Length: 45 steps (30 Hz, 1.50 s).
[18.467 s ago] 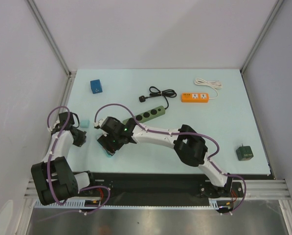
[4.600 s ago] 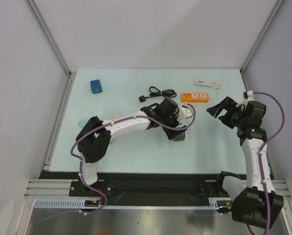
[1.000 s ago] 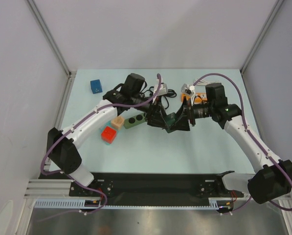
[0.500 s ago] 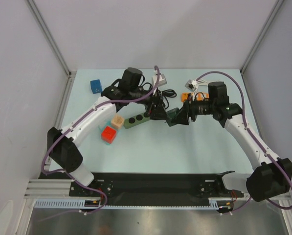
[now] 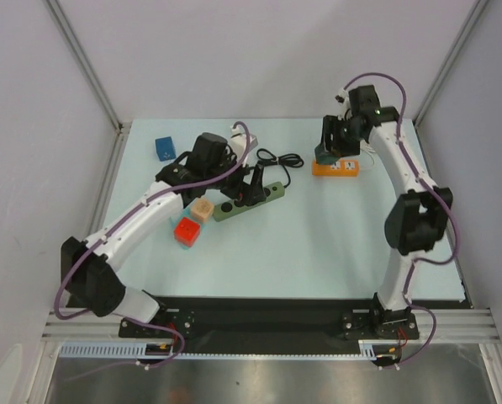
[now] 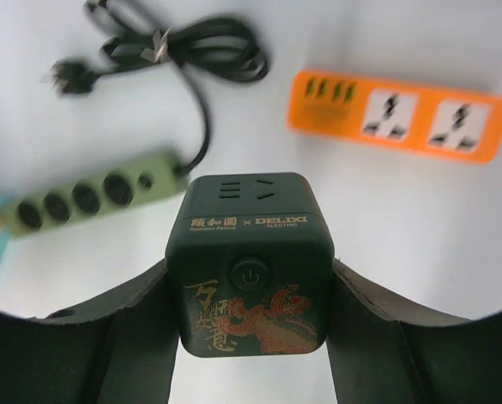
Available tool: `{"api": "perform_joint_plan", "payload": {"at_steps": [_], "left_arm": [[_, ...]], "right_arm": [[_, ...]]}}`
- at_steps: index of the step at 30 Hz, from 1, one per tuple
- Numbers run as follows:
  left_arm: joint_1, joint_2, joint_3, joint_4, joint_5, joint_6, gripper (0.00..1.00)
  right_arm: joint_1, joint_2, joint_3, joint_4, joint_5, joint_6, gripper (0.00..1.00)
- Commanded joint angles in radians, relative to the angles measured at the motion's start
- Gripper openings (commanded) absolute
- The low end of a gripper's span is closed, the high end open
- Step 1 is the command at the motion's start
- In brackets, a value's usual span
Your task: Insert the plug
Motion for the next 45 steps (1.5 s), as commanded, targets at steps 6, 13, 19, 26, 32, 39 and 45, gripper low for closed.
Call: {"api": "perform_joint_plan", "payload": {"at_steps": [6, 13, 19, 26, 32, 39, 45], "left_arm": [[-0.035, -0.158, -0.155, 0.065, -0.134, -0.009, 1.00], [-0.034, -0.163, -0.178, 0.080, -0.082, -0.015, 1.00], [-0.035, -0.145, -0.181, 0.085, -0.053, -0.018, 1.00], [-0.035, -0.138, -0.182, 0.086, -0.058, -0.012, 1.00], [-0.035, -0.132, -0.182, 0.083, -0.094, -0.012, 1.00], [-0.035, -0.145, -0.182, 0.083, -0.099, -0.009, 1.00], [-0.034, -0.145, -0.181, 0.085, -0.091, -0.008, 1.00]], "right_arm": [[-0.008, 0.422, 0.664, -0.375, 0.364, -0.029, 0.00], [-0.064, 0.444, 0.601, -0.326, 0.368, -0.063, 0.00], [-0.103, 0.471, 0.591, -0.306, 0.316, -0.088, 0.00], [-0.123, 0.510, 0.594, -0.305, 0.254, -0.111, 0.00], [-0.126, 0.524, 0.592, -0.305, 0.271, -0.137, 0.00], [-0.127, 0.560, 0.600, -0.298, 0.271, -0.137, 0.00], [-0.134, 0.583, 0.611, -0.291, 0.291, -0.140, 0.00]]}}
